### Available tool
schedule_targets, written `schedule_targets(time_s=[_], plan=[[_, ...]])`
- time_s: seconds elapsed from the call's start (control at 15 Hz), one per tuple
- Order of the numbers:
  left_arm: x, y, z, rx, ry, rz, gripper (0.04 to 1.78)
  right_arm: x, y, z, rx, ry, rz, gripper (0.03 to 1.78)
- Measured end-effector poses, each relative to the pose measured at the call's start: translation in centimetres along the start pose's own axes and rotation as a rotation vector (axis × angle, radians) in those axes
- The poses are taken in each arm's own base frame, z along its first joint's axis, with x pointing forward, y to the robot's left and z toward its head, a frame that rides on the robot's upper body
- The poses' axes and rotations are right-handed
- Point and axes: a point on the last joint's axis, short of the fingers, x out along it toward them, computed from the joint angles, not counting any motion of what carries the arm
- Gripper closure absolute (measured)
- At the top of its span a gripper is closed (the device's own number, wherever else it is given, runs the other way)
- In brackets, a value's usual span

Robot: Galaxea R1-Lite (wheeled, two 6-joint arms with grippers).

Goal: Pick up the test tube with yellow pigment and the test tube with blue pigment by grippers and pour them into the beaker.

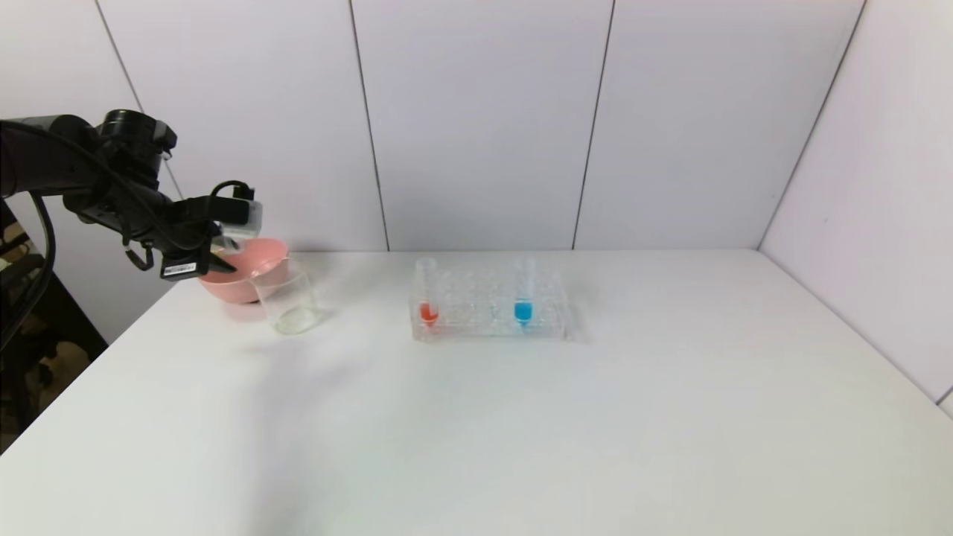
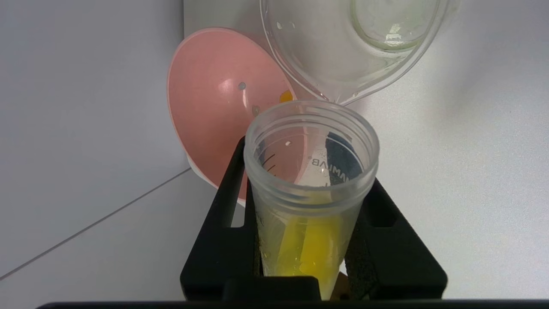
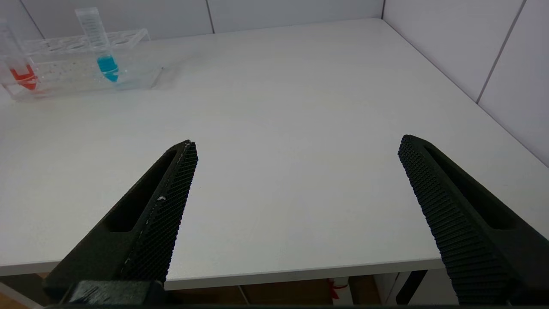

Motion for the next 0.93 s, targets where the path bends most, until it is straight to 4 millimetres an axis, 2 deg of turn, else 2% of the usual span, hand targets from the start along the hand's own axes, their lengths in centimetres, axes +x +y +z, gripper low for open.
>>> schedule_targets(time_s=[0.4,0.93], plan=[[0.0,-0.1,0.1,0.001,0.051,-0.003,1.27,0.0,0.0,0.0,0.001,0.000,0.000,0.10],[0.4,-0.3,1.3,0.029,0.139,-0.009,1.27,0.0,0.0,0.0,0.000,0.000,0.000,0.10]])
